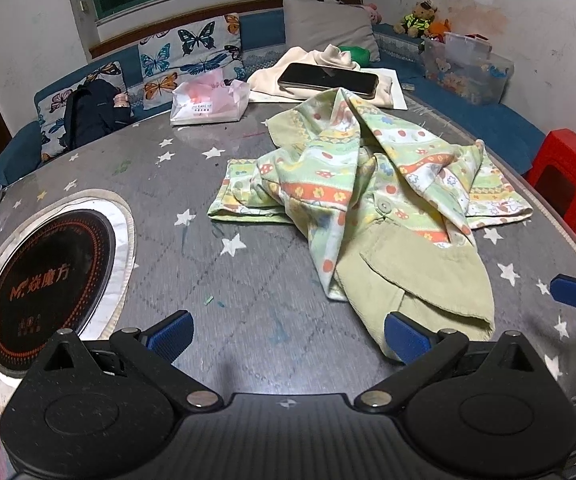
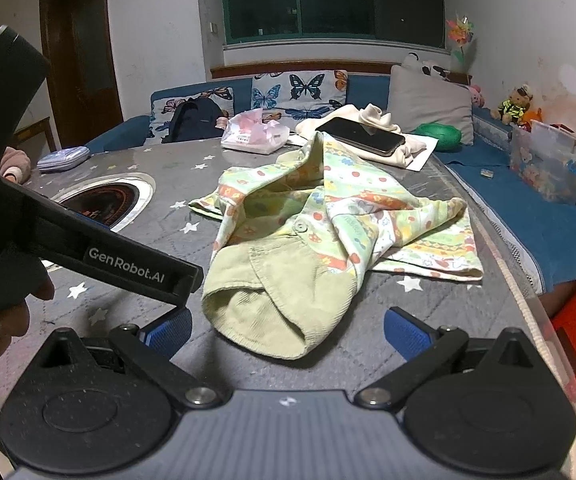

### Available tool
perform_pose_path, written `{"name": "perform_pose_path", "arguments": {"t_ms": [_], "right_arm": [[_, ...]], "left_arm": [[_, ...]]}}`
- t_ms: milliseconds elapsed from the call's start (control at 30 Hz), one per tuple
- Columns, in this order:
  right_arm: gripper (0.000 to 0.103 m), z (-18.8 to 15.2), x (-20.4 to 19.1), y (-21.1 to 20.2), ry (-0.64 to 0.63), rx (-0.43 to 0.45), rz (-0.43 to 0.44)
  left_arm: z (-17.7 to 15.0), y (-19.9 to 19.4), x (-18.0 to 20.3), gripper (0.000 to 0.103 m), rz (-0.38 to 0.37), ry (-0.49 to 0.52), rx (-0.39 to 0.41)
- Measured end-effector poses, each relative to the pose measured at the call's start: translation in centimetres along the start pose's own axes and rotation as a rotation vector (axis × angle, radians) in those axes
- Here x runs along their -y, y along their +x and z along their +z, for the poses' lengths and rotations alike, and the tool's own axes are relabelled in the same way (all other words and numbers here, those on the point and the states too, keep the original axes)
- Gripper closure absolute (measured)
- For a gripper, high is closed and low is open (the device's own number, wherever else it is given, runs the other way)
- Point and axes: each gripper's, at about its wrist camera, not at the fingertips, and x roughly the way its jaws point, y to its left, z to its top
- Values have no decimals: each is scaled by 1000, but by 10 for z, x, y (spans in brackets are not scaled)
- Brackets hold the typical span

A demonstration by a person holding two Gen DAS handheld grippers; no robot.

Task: Fold clothes
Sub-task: 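Move both grippers toward the crumpled green printed shirt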

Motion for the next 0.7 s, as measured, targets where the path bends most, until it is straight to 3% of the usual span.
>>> {"name": "perform_pose_path", "arguments": {"t_ms": [700], "right_arm": [[0, 21, 20, 31, 15, -12, -21]], "left_arm": [[35, 23, 3, 0, 3, 58, 23]]}}
